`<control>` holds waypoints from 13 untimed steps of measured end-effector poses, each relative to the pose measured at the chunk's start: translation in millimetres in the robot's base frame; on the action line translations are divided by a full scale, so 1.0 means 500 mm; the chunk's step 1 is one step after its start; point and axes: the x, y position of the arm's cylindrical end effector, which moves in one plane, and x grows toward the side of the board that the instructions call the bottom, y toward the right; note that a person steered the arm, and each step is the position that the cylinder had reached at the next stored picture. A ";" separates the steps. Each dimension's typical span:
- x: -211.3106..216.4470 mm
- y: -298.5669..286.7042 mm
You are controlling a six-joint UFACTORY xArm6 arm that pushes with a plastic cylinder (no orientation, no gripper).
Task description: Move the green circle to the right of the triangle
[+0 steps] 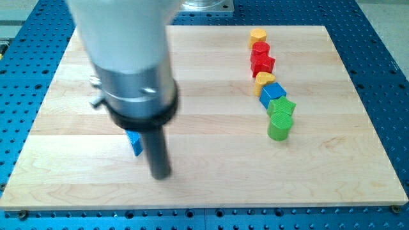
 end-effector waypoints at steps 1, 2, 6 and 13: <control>0.027 0.184; 0.012 0.402; -0.205 0.449; -0.077 0.202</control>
